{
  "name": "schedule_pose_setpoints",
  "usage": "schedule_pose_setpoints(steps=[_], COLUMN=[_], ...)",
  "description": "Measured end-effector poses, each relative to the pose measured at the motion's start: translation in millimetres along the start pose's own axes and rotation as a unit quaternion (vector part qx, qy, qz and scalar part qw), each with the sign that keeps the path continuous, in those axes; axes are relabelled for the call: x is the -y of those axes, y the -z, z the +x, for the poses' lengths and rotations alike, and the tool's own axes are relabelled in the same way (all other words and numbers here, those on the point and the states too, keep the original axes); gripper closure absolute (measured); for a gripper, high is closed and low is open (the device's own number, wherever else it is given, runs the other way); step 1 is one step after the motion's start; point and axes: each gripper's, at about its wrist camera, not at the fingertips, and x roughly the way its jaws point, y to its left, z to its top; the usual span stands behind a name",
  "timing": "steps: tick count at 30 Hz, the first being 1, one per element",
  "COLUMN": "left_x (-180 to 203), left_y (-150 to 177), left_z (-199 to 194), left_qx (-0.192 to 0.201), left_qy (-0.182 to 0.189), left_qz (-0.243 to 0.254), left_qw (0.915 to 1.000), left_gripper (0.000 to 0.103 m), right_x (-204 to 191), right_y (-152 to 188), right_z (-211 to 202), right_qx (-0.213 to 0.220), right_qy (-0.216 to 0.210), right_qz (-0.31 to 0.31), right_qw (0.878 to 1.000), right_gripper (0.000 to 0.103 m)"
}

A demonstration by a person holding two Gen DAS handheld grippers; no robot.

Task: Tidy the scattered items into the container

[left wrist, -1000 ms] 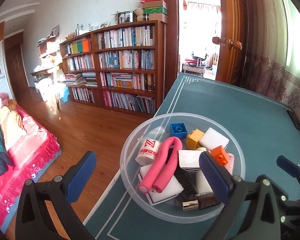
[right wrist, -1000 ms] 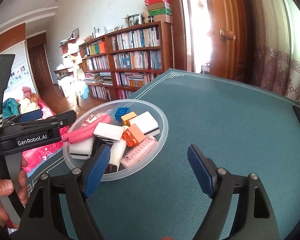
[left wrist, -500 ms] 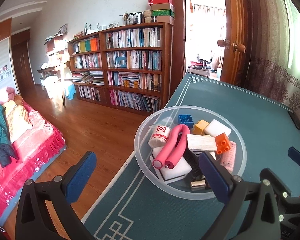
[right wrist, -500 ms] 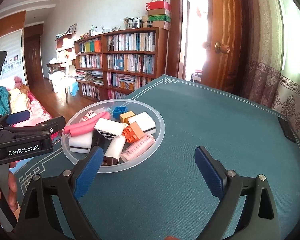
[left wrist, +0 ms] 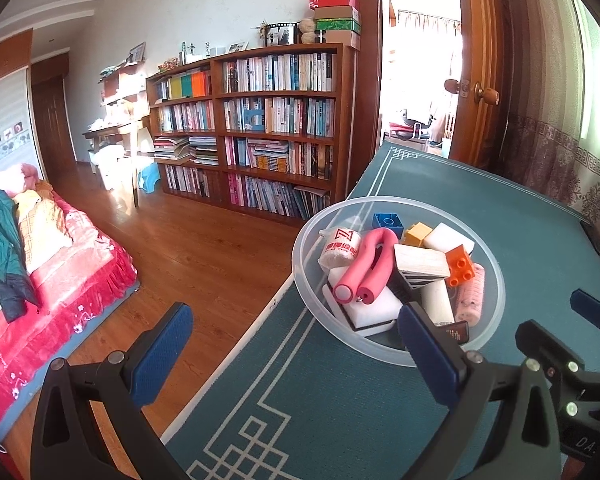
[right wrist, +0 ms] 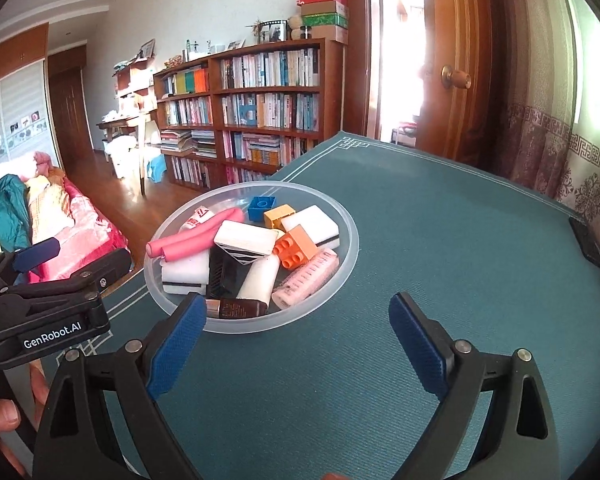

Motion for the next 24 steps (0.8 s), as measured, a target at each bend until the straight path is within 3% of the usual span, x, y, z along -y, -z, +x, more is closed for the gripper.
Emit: schedule_pose_setpoints(steps=[19, 24], left_x=[-9.5, -6.9], left_y=[13.8, 15.4], left_z=[11.2, 12.9], left_qx=[-0.022, -0.026], left_qy=[0.007, 0.007], left_qz=[-0.004, 0.001], left_qw=[0.9997, 0.9996], left_gripper=[0.000, 0.000], right_x=[-23.3, -19.6], right_y=[7.7, 5.8], right_z=[7.6, 9.4], right_qx=[-0.010, -0.013], right_qy=[-0.016, -0.036], right_qz=[-0.037, -0.021], right_qw=[0.999, 0.999], right_gripper=[0.008, 0.008])
